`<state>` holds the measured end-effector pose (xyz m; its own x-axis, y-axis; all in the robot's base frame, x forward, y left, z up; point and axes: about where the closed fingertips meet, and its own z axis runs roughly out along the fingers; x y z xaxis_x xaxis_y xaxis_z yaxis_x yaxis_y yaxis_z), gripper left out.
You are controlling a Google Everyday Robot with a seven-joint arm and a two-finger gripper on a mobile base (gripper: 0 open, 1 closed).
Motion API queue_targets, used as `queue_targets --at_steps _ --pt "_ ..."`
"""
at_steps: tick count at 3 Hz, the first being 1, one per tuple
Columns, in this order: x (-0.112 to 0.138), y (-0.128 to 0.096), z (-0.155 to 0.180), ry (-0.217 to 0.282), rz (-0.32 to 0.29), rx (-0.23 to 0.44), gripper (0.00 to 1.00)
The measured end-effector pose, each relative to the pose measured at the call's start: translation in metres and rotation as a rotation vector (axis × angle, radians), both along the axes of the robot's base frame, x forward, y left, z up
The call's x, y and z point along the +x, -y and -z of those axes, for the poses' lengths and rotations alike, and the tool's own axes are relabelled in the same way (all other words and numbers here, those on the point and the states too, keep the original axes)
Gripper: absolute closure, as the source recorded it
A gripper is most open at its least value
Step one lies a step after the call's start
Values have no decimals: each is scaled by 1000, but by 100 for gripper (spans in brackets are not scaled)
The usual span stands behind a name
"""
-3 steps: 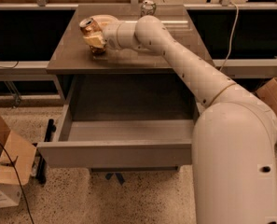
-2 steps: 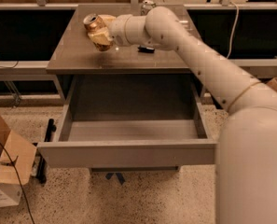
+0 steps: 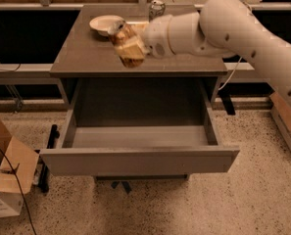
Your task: Place orange can into top drawer
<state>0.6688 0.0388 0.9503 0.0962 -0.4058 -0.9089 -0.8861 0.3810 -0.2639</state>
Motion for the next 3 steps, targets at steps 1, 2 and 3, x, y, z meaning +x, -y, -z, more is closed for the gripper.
queue_targets --at_steps 1,2,3 --pt "-51 16 22 -37 -90 -13 100" --pt "-75 13 63 -37 -174 52 100" --pt "-75 12 60 -37 -171 45 100"
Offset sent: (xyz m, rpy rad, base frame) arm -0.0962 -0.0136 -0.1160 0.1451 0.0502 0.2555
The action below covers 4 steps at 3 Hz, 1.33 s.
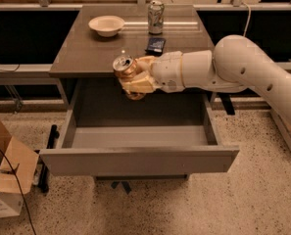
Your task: Place orange can into top drawer
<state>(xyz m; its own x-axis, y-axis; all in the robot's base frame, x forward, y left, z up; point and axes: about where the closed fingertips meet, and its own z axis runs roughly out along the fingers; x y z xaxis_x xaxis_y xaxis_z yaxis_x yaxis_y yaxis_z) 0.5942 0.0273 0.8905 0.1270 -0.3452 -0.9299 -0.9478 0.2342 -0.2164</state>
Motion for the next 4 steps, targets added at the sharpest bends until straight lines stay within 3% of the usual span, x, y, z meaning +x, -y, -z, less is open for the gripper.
queue_targets --at_steps 1,2,4 --pt "8 -18 24 -10 -76 5 100" --pt "22 -41 60 -27 -174 71 100" --pt "36 -63 149 -143 -325 158 100"
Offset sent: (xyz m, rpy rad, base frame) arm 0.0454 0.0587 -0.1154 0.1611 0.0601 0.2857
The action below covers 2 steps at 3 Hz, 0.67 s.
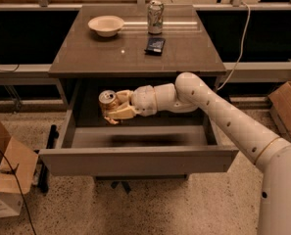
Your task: Place orange can into top drawer
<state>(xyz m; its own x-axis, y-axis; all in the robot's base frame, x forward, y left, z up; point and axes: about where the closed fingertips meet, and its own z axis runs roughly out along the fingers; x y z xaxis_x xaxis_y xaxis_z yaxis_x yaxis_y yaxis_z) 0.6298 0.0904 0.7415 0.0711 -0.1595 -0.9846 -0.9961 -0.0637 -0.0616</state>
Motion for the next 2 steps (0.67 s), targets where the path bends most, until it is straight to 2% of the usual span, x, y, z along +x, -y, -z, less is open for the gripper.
queue_targets --at_steps 1,2 --pt "-3 -10 31 -54 -31 8 82" --pt "-4 -13 46 -76 -21 8 57"
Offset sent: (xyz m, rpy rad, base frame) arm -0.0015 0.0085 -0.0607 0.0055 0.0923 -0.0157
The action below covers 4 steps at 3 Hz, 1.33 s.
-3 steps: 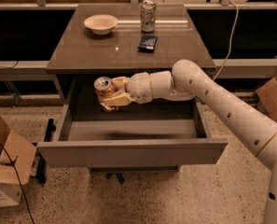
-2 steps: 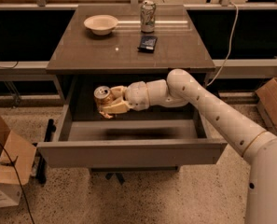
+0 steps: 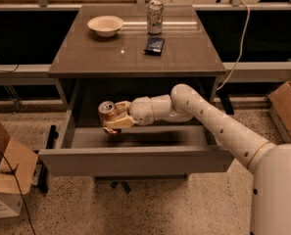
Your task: Place orange can into top drawer
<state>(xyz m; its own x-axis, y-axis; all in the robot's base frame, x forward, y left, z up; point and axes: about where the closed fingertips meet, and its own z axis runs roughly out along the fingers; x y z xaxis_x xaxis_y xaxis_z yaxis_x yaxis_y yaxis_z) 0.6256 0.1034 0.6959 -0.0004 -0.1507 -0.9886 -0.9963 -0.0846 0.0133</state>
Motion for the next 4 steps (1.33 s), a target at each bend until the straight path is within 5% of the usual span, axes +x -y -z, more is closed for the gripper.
queue_targets --at_steps 2,3,4 --pt "-2 -5 11 -40 25 -2 11" --pt "-3 -7 11 -39 21 -2 0" --pt "-3 -7 11 -39 21 -1 0"
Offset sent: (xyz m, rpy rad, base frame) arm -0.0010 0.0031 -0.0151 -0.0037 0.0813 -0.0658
